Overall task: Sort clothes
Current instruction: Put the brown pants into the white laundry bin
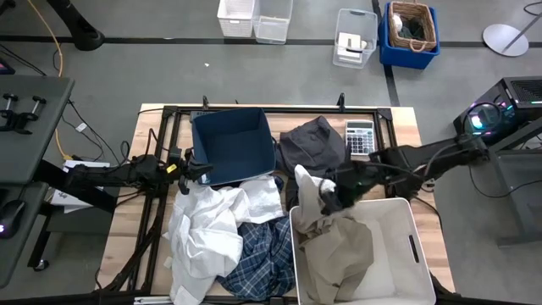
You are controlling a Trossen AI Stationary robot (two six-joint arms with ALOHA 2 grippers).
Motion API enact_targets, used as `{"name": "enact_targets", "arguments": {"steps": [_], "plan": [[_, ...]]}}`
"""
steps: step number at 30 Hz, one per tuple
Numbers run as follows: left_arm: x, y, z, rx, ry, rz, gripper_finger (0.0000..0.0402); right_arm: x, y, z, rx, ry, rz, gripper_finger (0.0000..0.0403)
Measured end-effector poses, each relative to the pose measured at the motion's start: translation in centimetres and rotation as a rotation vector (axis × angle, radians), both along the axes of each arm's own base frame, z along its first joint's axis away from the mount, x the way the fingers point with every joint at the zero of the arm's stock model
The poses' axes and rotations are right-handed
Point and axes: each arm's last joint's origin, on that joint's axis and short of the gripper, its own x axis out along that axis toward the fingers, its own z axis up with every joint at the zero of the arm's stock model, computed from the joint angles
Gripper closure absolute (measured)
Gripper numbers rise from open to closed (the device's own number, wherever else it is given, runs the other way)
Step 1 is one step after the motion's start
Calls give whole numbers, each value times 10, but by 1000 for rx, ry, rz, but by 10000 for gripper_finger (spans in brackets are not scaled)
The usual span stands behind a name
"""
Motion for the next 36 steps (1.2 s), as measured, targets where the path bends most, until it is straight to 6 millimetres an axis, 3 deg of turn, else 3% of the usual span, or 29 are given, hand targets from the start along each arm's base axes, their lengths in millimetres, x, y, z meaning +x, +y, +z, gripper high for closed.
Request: {"name": "enact_targets", "arguments": {"steps": [4,7,11,13,17,21,29,32,36], "plan": [[0,0,0,0,0,0,401,-9,24,14,20,-38,100,402],[0,0,0,0,0,0,401,-17,41,13,13,-9,120,402],[0,0,0,0,0,0,401,-23,59,4,-83,21,54,402],[0,0,0,0,0,0,401,-24,59,18,-151,-79,-32,402],[0,0,0,0,0,0,401,-33,41,52,-306,-167,-114,390],[0,0,0,0,0,0,401,-34,14,58,-428,-71,-165,332],[0,0,0,0,0,0,401,-43,-40,15,-360,380,-217,152],[0,0,0,0,0,0,401,-48,-53,7,-275,339,-226,118],[0,0,0,0,0,0,401,-55,-62,-1,-161,205,-260,108]]}}
